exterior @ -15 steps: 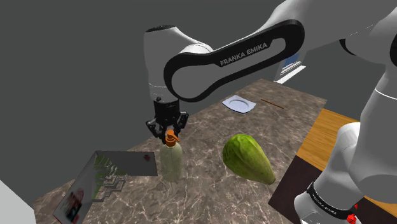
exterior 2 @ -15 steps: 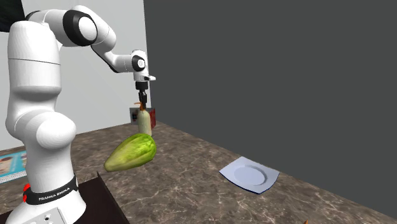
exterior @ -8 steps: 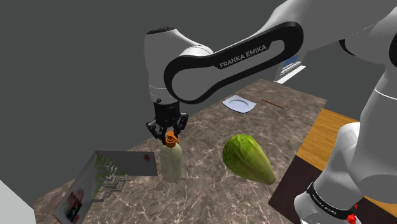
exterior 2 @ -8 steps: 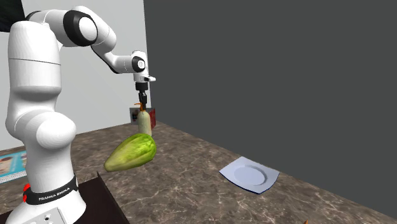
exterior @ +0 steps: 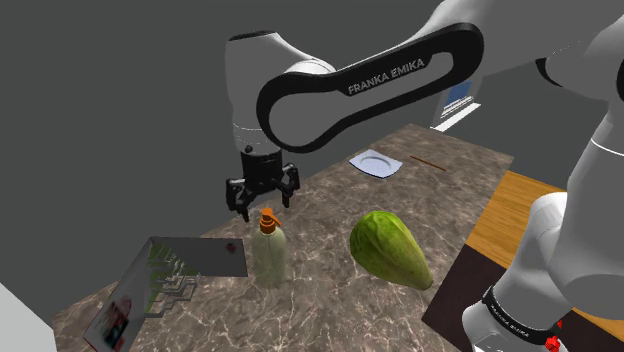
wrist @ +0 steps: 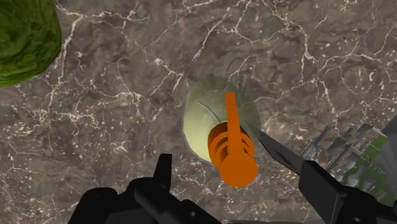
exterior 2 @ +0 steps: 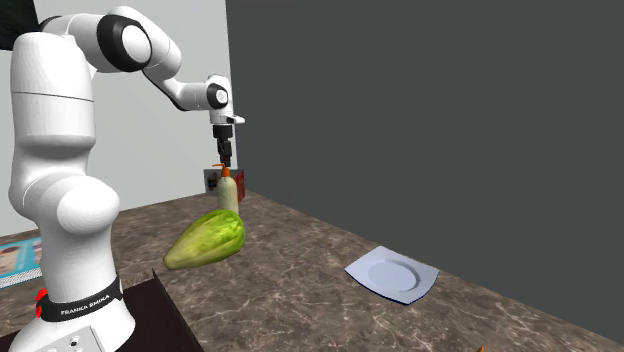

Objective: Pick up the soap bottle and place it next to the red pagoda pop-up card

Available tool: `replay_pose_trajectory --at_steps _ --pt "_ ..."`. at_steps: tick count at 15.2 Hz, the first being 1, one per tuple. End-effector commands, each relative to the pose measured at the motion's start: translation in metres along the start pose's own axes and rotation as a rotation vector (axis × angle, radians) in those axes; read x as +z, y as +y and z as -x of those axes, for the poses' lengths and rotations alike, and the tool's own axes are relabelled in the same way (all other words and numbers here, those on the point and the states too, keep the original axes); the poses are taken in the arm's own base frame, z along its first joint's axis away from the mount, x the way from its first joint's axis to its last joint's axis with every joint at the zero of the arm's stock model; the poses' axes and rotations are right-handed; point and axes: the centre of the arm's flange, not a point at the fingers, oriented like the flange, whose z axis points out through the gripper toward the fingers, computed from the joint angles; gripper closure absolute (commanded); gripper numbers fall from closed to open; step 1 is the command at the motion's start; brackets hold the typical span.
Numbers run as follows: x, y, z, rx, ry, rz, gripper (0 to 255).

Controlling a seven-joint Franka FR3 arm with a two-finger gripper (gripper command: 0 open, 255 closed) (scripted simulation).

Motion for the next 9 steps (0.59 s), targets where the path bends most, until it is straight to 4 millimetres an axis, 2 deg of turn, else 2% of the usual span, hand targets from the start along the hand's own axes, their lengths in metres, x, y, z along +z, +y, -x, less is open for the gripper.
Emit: replay_pose_trajectory --at_steps 1,2,9 --pt "-0.023 -0.001 0.001 0.000 0.000 0.001 0" --pt "-0.034 -0.001 0.001 0.000 0.000 0.001 0" --pt "-0.034 -0.001 0.001 0.000 0.000 0.001 0"
